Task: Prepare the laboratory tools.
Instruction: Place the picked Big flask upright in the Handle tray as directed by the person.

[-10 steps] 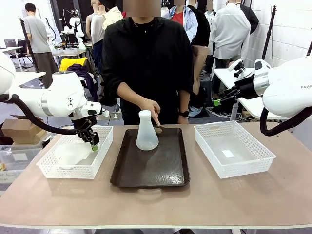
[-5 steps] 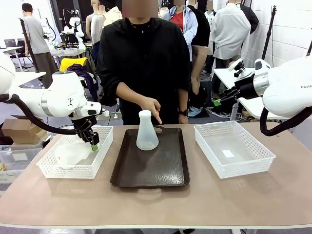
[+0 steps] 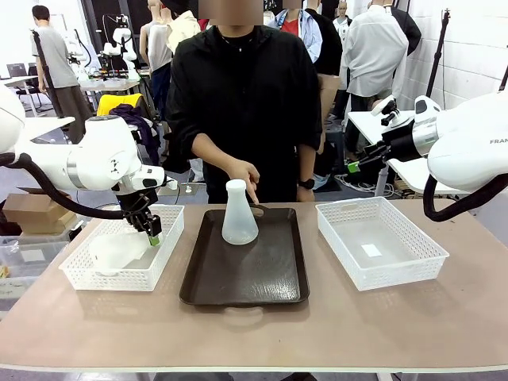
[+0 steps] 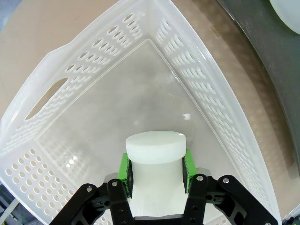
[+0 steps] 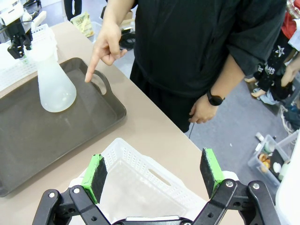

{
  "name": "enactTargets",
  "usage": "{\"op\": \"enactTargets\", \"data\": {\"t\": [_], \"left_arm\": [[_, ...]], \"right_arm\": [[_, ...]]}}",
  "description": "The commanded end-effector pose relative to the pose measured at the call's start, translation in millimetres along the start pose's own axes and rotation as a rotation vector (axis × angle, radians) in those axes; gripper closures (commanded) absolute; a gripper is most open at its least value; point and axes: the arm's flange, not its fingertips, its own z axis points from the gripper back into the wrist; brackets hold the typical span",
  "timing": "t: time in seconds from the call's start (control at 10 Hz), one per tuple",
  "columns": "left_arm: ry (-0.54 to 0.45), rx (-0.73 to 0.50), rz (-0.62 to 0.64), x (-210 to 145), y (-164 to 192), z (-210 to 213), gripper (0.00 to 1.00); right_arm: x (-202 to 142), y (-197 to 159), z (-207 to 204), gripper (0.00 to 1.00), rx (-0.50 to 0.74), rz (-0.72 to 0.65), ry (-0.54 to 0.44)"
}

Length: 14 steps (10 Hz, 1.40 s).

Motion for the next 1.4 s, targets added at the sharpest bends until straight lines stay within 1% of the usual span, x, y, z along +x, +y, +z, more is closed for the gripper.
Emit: {"op": "enactTargets", "data": {"t": [0.0, 0.1, 0.3, 0.4, 0.5, 0.6, 0.7, 0.8, 0.9, 1.0, 1.1, 1.2, 1.3], "left_arm": [[-0.031, 0.009, -0.008, -2.6, 1.3, 6.4, 1.0], [-0.068, 0.003, -0.016, -4.2, 2.9, 22.3, 1.0], [-0.171, -0.054, -0.05, -5.0, 5.9, 54.1, 1.0], [-0.256, -0.157, -0.077, -8.2, 11.4, 72.6, 1.0], [-0.356, -0.208, -0.078, -16.1, 25.0, 95.7, 1.0], [-0.463, -0.308, -0.12, -27.1, 33.5, 120.0, 1.0], [-0.559, -0.35, -0.156, -37.1, 40.8, 142.5, 1.0], [-0.67, -0.452, -0.208, -47.9, 51.3, 160.7, 1.0], [-0.785, -0.585, -0.287, -58.7, 59.3, 175.7, 1.0], [-0.887, -0.707, -0.415, -69.5, 59.0, 190.0, 1.0], [-0.962, -0.82, -0.546, -73.9, 53.1, 196.7, 1.0], [-1.004, -0.905, -0.66, -73.9, 41.5, 198.4, 1.0], [-1.007, -0.95, -0.72, -68.0, 25.3, 194.4, 1.0]], "right_arm": [[0.9, -2.3, 0.5, 0.0, 0.006, 0.012, 0.013], [0.9, -2.3, 0.5, 0.0, 0.006, 0.012, 0.013], [0.9, -2.3, 0.5, 0.0, 0.006, 0.012, 0.013], [0.9, -2.3, 0.5, 0.0, 0.006, 0.012, 0.013], [0.9, -2.3, 0.5, 0.0, 0.006, 0.012, 0.013], [0.9, -2.3, 0.5, 0.0, 0.006, 0.012, 0.013], [0.9, -2.3, 0.5, 0.0, 0.006, 0.012, 0.013], [0.9, -2.3, 0.5, 0.0, 0.006, 0.012, 0.013], [0.9, -2.3, 0.5, 0.0, 0.006, 0.012, 0.013], [0.9, -2.3, 0.5, 0.0, 0.006, 0.012, 0.013], [0.9, -2.3, 0.5, 0.0, 0.006, 0.012, 0.013], [0.9, -2.3, 0.5, 0.0, 0.006, 0.012, 0.013], [0.9, -2.3, 0.5, 0.0, 0.006, 0.012, 0.013]]}}
